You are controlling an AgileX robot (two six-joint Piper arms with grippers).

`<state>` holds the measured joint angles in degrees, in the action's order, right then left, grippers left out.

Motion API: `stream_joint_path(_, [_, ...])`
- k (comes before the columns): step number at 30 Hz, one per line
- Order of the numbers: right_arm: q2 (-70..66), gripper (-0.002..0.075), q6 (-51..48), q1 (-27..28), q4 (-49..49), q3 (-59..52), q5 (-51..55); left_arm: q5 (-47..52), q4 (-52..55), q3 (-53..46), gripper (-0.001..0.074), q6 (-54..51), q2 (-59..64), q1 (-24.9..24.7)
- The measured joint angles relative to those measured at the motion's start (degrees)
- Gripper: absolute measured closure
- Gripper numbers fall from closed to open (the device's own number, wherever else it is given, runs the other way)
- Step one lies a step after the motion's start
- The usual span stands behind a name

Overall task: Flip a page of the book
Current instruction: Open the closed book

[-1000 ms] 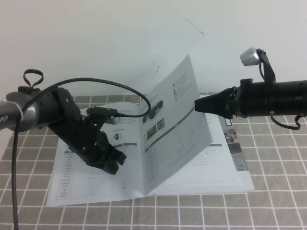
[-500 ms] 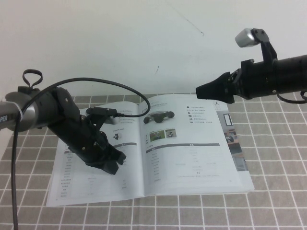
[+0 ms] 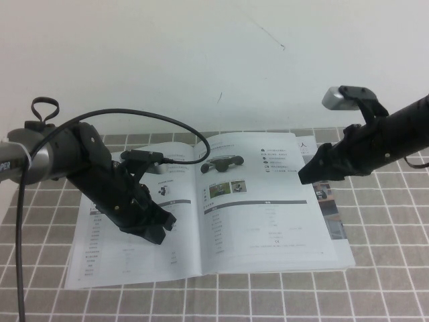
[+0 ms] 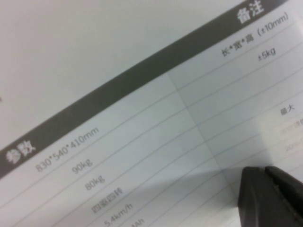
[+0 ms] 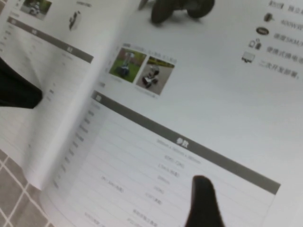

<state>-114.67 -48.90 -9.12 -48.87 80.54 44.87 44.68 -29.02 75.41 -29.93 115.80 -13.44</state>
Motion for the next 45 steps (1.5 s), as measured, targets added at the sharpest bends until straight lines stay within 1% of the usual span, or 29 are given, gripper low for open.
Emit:
stream_joint_path(5, [-4.3, 0.0283, 1.0, 0.0, -0.6, 0.0, -0.5, 0.1, -0.3, 0.1, 0.0738, 0.0, 0.0, 0.0])
stream_joint_path(14, [-7.5, 0.0284, -0.1, 0.0, -2.8, 0.0, -1.9, 0.1, -0.4, 0.1, 0.0738, 0.0, 0.0, 0.0])
stream_joint_path(19, [-7.6, 0.0284, -1.1, 0.0, -5.2, 0.0, -2.0, 0.1, -0.4, 0.1, 0.0738, 0.0, 0.0, 0.0])
stream_joint_path(27, [-7.6, 0.0284, -1.5, 0.0, -5.2, 0.0, -4.3, 0.1, -0.4, 0.1, 0.0738, 0.0, 0.0, 0.0])
stream_joint_path(40, [-9.2, 0.0285, -1.6, 0.0, -6.0, 0.1, -3.8, 0.1, -0.4, 0.1, 0.0738, -0.9, 0.0, 0.0])
stream_joint_path(45, [-9.3, 0.0285, -5.0, 0.0, -9.9, 0.1, -2.7, 0.1, -0.4, 0.1, 0.0738, -1.1, 0.0, 0.0])
